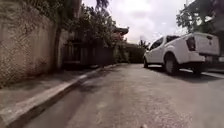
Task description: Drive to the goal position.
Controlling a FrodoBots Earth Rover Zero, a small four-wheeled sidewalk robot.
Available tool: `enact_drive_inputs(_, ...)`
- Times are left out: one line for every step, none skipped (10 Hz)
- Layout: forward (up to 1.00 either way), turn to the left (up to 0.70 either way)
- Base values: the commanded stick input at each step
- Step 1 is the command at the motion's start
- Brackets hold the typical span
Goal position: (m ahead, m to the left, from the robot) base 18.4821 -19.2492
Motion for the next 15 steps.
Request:
enact_drive_inputs(1.00, -0.35)
enact_drive_inputs(1.00, -0.35)
enact_drive_inputs(1.00, -0.35)
enact_drive_inputs(1.00, -0.33)
enact_drive_inputs(1.00, -0.30)
enact_drive_inputs(1.00, -0.30)
enact_drive_inputs(1.00, -0.10)
enact_drive_inputs(1.00, -0.01)
enact_drive_inputs(1.00, 0.00)
enact_drive_inputs(1.00, 0.00)
enact_drive_inputs(1.00, 0.00)
enact_drive_inputs(1.00, 0.00)
enact_drive_inputs(1.00, 0.00)
enact_drive_inputs(1.00, 0.00)
enact_drive_inputs(1.00, 0.00)
